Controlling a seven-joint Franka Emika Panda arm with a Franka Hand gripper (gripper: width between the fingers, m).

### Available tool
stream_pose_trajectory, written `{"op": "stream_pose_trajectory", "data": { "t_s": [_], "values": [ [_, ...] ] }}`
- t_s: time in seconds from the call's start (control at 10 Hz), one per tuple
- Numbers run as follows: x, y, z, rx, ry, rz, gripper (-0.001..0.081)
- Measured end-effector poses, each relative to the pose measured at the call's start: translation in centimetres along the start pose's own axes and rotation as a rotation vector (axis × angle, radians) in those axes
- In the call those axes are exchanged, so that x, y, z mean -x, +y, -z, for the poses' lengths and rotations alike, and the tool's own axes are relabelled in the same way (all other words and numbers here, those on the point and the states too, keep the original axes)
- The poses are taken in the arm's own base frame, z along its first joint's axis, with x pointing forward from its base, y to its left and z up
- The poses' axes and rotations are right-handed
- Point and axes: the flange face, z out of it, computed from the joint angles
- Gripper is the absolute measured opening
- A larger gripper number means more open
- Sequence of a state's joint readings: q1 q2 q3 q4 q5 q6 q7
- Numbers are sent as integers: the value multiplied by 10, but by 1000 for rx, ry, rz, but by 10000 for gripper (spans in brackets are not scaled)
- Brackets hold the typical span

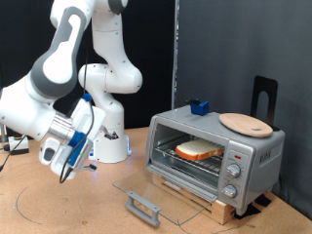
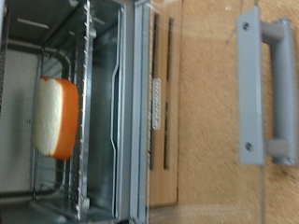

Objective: Make a piece of toast with the oven

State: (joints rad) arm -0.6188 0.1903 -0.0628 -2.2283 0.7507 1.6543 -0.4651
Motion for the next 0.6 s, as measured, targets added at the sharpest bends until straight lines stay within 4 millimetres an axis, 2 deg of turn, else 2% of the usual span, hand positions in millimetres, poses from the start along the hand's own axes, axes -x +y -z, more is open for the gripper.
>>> {"op": "stream_pose_trajectory", "data": {
  "t_s": [0.2,0.3,0.4,0.6],
  "values": [
    [-12,8,10,32,-32,-2,809],
    [-12,8,9,31,-34,-3,809],
    [-9,9,4,21,-66,-8,809],
    [-7,30,-12,46,-123,-32,809]
  ]
}}
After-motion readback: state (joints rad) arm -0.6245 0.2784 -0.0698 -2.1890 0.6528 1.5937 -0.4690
